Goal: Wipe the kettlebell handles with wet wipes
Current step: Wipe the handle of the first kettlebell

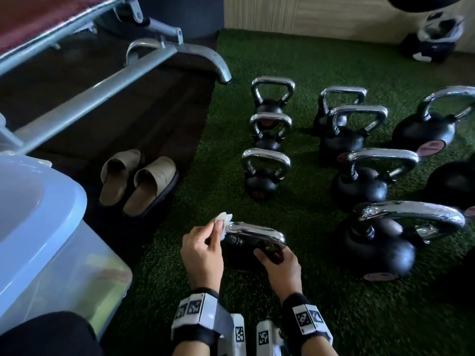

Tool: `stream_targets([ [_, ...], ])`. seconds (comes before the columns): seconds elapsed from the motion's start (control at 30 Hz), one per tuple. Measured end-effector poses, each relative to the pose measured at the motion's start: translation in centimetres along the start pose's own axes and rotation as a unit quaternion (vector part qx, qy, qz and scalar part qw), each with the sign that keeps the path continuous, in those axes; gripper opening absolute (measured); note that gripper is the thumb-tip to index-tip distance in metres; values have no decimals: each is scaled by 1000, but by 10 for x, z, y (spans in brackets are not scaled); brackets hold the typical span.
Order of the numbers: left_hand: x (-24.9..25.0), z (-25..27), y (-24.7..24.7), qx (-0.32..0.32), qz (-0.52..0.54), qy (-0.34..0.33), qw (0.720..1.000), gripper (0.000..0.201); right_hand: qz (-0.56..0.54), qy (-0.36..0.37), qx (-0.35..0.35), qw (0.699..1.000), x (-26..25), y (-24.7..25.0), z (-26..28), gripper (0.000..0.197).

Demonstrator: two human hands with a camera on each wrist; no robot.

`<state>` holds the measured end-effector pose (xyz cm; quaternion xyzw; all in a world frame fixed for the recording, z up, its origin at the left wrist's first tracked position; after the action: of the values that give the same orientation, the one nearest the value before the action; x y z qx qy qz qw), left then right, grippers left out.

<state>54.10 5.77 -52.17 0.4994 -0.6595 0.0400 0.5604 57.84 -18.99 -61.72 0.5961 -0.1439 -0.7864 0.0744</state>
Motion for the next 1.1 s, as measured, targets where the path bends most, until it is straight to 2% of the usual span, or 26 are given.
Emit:
stream_targets([
  [0.07, -17, 6, -8, -9, 69, 77, 995, 23, 0, 1, 0, 1000, 1, 1, 0, 21],
  [0.13, -43, 14, -27, -48, 150, 182, 970, 25, -3, 1, -4, 1000, 1, 1, 0, 19],
  [0.2, -60, 20, -42, -97, 197, 247, 944, 18, 2, 3, -10, 1000, -1, 1, 0, 18],
  [0.23, -62, 24, -45, -118, 203, 263, 936, 16, 2, 5, -12, 1000, -2, 2, -1, 19],
  [0.33, -63, 37, -47, -147, 187, 261, 936, 18, -23, -1, -12, 1000, 0, 4, -1, 22],
  [0.5, -79, 63, -47, -112, 168, 315, 927, 38, -23, 0, -14, 1000, -2, 3, -1, 17],
  [0.7, -61, 34, -44, -117, 68, 232, 963, 33, 24, 3, -3, 1000, 12, 15, 11, 24],
  [0.83, -44, 9, -72, -184, 37, 179, 966, 29, 53, 74, 13, 996, 10, 18, 27, 37],
  [0.93, -34, -3, -86, -247, -1, 137, 959, 31, 69, 94, -26, 993, 5, 18, 22, 43],
  [1.0, -34, -5, -88, -266, -13, 126, 956, 31, 85, 90, -61, 990, -2, 19, 6, 37],
  [1.07, -31, -4, -86, -276, -28, 126, 953, 28, 80, 64, -96, 990, -7, 14, -14, 21],
  [1.1, -30, -4, -87, -276, -30, 128, 952, 28, 70, 35, -127, 989, -5, 6, -21, 25],
])
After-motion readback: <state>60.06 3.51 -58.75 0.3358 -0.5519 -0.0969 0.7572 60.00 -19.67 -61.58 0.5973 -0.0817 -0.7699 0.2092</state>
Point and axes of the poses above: each hand's wrist, its own z-axis away from the middle knuckle, its own y-axis out of the back of the hand, x = y × z, the point moved 10 cm from there along -z, towards the middle knuckle, and after that the axes turned 7 degrees about -z, right-handed, at the moved point
